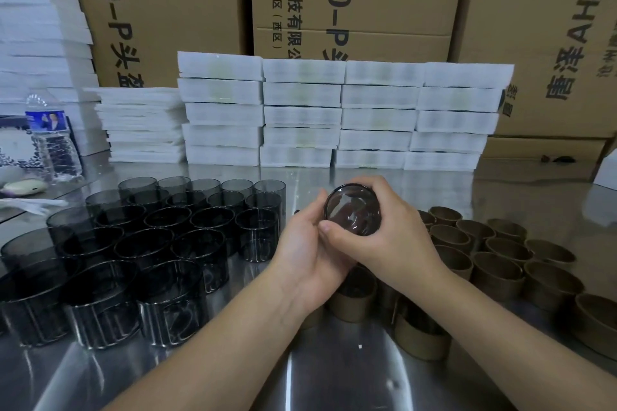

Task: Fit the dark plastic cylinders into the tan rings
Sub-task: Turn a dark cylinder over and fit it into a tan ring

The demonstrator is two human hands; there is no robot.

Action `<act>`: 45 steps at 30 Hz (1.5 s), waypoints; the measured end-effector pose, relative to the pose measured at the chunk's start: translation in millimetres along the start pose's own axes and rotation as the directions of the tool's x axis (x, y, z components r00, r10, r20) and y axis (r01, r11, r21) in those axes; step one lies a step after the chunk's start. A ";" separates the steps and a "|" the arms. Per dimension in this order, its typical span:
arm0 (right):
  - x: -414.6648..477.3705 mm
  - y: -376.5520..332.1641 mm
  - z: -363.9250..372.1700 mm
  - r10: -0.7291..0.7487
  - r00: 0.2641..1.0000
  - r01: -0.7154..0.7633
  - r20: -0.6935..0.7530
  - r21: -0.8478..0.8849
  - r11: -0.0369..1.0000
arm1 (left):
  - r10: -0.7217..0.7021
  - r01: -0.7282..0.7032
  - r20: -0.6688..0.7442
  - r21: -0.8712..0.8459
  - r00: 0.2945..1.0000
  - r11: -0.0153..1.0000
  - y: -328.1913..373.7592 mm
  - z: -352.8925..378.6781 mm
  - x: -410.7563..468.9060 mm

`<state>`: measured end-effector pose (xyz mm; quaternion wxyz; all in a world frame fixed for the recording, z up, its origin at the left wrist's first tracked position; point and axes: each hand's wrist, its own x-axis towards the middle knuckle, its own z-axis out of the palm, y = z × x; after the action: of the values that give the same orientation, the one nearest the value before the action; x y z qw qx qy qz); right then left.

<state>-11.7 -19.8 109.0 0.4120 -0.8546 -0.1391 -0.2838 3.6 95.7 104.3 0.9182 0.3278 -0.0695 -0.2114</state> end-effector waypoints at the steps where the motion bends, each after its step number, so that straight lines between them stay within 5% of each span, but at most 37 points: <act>1: 0.1 0.3 0.3 0.002 1.000 -0.002 0.000 0.014 1.000 | -0.003 0.003 -0.006 -0.004 1.000 1.000 -0.3 -0.4 0.0; 26: 4.4 8.0 -3.0 -0.054 0.974 0.098 -0.220 0.197 0.975 | 0.044 -0.064 0.097 0.213 0.994 0.975 -3.7 -3.9 3.3; 45: 8.8 12.3 -8.4 -0.062 0.978 0.120 -0.199 0.293 0.949 | 0.152 -0.185 0.114 0.389 0.982 0.902 0.7 -2.2 -2.9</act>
<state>-1.9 -34.0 110.8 0.5358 -0.7433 -0.1811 -0.3571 1.8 98.8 103.1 0.8436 0.4915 -0.1760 -0.1255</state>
